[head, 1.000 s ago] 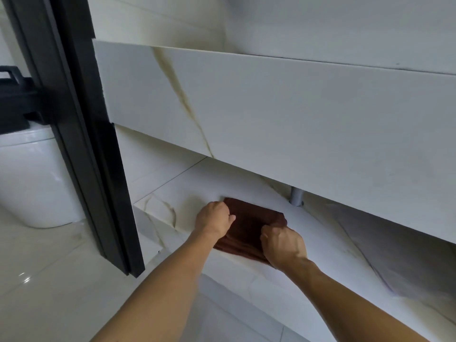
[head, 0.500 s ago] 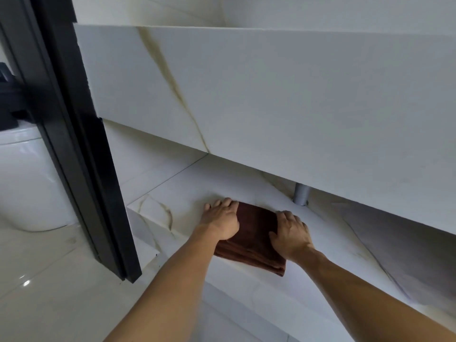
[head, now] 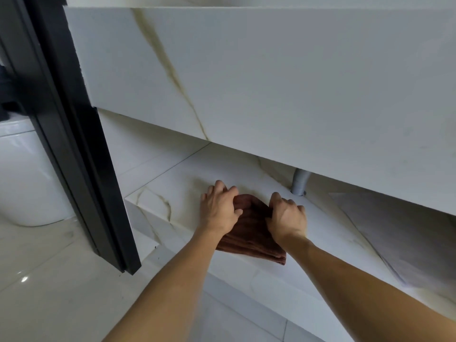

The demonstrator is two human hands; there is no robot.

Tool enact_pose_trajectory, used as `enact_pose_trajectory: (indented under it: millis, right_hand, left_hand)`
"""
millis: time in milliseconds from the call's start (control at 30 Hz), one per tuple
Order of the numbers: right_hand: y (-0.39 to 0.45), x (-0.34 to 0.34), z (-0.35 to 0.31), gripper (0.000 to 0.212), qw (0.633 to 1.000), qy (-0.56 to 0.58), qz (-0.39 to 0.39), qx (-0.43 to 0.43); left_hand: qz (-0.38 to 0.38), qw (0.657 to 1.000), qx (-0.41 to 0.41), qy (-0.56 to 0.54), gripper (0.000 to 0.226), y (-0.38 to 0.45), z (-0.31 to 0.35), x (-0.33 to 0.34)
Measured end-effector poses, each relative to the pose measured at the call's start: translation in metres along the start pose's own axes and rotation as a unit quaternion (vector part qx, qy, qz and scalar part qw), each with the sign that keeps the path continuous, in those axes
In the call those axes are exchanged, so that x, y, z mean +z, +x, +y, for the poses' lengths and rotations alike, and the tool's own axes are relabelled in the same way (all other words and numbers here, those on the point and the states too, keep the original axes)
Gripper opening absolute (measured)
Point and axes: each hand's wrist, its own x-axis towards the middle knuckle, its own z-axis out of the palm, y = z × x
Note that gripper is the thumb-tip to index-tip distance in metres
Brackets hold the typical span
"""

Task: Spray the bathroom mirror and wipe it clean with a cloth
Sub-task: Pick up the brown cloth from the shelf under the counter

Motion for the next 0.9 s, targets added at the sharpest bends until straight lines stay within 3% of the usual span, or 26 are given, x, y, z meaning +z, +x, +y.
enact_pose_trajectory:
  millis: [233, 433, 533, 700, 900]
  right_hand:
    - [-0.006, -0.007, -0.022, 0.015, 0.989, -0.006, 0.092, -0.114]
    - [-0.010, -0.025, -0.097, 0.031, 0.970, -0.012, 0.098, -0.220]
    - [-0.017, -0.037, -0.149, 0.026, 0.959, 0.014, 0.099, -0.264]
    - [-0.033, -0.072, -0.238, 0.024, 0.935, 0.080, 0.107, -0.330]
    - [-0.035, -0.165, -0.327, 0.021, 0.914, 0.162, 0.107, -0.356]
  left_hand:
    - [0.161, 0.986, -0.018, -0.048, 0.038, -0.036, -0.024, -0.031]
    - [0.215, 0.973, -0.079, -0.033, 0.029, -0.065, -0.068, -0.089]
    - [0.251, 0.961, -0.111, -0.020, 0.028, -0.078, -0.098, -0.132]
    - [0.295, 0.942, -0.144, 0.066, 0.022, -0.093, -0.136, -0.228]
    - [0.355, 0.894, -0.175, 0.208, 0.021, -0.084, -0.144, -0.359]
